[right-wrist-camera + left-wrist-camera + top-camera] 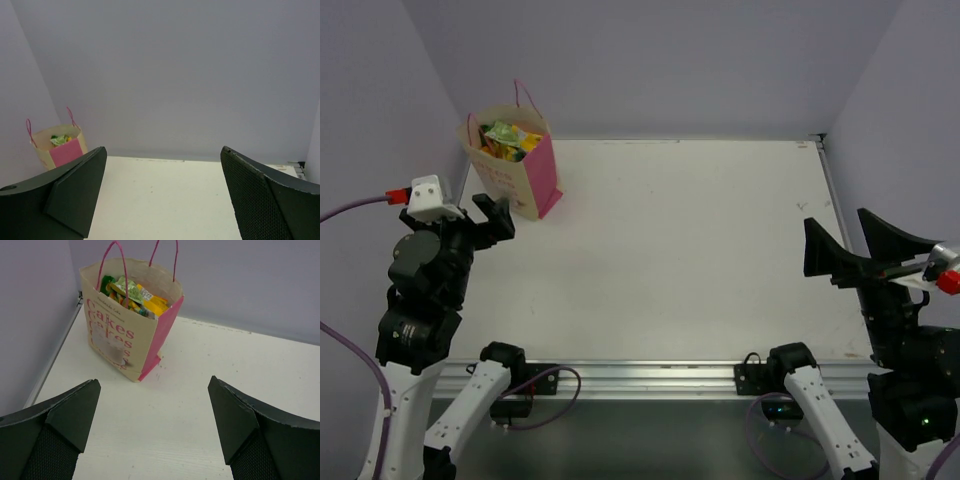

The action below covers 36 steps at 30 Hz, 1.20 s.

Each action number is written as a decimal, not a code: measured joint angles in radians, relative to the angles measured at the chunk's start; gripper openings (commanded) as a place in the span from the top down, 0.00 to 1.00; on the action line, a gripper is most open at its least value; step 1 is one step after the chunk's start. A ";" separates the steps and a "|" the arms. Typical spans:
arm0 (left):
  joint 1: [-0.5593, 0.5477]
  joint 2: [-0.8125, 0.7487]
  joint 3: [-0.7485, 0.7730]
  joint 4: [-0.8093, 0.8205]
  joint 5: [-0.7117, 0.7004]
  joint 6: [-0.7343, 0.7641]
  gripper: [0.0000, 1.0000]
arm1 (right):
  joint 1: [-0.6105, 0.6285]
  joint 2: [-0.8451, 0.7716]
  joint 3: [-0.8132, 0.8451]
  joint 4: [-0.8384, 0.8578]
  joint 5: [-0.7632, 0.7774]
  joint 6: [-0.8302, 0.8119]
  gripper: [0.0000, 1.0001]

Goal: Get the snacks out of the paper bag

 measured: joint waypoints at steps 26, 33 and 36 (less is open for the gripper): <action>0.056 1.112 0.692 0.102 0.113 0.075 0.26 | 0.001 0.220 -0.091 -0.105 -0.318 0.114 0.01; 0.080 1.335 0.852 0.042 0.182 0.150 0.36 | 0.001 0.185 -0.132 -0.105 -0.322 0.114 0.01; 0.079 1.370 0.851 -0.001 0.214 0.179 0.40 | 0.001 0.179 -0.143 -0.104 -0.322 0.114 0.01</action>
